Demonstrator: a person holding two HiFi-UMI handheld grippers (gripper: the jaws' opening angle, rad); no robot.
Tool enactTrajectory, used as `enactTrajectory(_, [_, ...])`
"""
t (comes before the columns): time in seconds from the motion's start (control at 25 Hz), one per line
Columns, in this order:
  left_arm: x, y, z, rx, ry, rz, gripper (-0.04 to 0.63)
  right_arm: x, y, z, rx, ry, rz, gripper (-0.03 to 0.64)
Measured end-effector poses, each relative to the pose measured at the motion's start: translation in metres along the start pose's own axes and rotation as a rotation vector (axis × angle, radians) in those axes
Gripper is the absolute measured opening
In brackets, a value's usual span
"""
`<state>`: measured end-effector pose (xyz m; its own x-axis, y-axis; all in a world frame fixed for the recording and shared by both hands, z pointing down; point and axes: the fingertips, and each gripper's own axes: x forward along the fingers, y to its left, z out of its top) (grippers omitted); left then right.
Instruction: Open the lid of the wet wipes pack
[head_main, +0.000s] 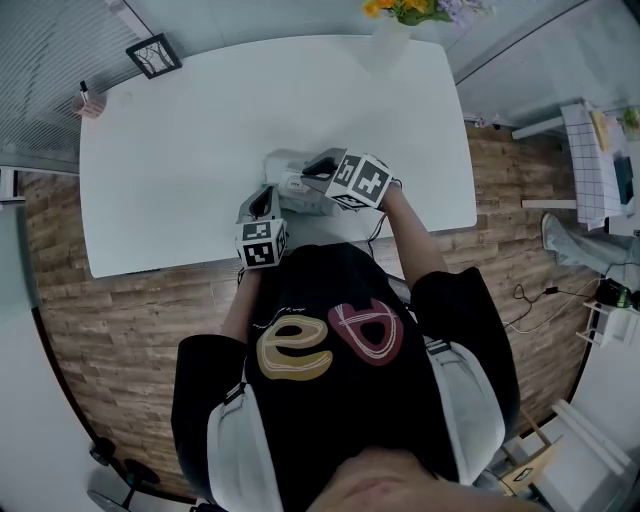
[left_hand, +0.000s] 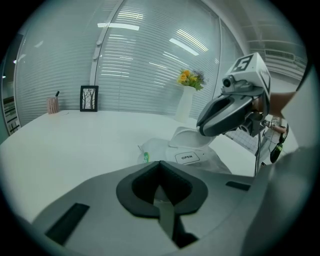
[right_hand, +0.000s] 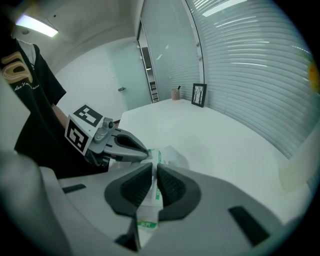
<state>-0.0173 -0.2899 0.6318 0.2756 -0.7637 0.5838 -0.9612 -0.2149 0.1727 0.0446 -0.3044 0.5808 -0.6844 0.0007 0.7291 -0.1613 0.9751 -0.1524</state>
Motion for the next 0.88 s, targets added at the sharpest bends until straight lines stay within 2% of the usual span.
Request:
enactTrajectory(0.4, [0.002, 0.0, 0.003, -0.001, 0.004, 0.008, 0.017, -0.006, -0.017, 0.002, 0.007, -0.006, -0.018, 0.026])
enactTrajectory(0.88, [0.004, -0.001, 0.003, -0.01, 0.011, 0.027, 0.017, -0.007, -0.042, -0.002, 0.084, -0.042, -0.023, 0.021])
